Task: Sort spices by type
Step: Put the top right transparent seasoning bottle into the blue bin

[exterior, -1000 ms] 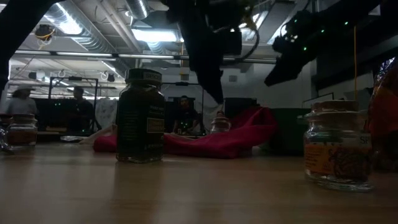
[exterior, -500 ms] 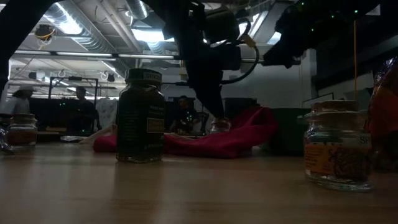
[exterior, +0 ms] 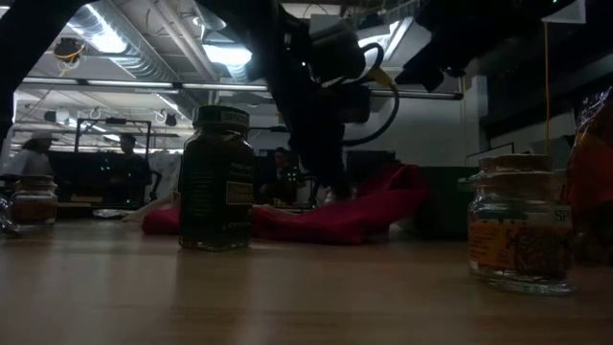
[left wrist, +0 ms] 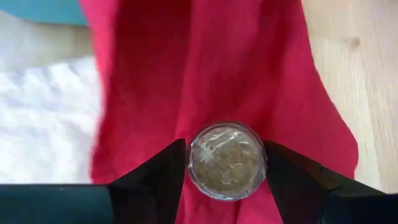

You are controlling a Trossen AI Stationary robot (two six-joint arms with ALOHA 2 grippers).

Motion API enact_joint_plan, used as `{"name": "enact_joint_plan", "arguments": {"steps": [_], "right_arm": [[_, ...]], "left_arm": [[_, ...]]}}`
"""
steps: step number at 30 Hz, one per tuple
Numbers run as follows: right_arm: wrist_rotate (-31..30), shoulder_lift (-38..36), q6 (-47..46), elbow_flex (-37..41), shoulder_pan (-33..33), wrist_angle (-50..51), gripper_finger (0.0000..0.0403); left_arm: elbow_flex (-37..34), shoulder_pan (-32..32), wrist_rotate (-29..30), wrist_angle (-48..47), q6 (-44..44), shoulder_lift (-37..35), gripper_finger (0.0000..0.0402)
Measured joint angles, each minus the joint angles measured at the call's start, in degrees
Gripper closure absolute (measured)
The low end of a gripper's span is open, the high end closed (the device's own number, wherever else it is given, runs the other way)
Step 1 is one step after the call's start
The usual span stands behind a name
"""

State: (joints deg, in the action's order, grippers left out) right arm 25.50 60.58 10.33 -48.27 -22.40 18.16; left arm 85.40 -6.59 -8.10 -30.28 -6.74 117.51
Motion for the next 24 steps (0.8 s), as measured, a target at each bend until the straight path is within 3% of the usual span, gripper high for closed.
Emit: {"name": "enact_joint_plan", "arguments": {"steps": [9,24], "right_arm": [[-6.44,0.0,0.08,0.0,6.43,-0.01,0.0221],[-8.09,-3.85,0.0,0.0,7.42,3.47,0.0221]], "left_arm": [[-0.56,0.4,0.13,-0.35,-1.14,0.02,0.0205],[-0.55,0.61,0.19,-0.14,-1.18,-0.12,0.024]]}}
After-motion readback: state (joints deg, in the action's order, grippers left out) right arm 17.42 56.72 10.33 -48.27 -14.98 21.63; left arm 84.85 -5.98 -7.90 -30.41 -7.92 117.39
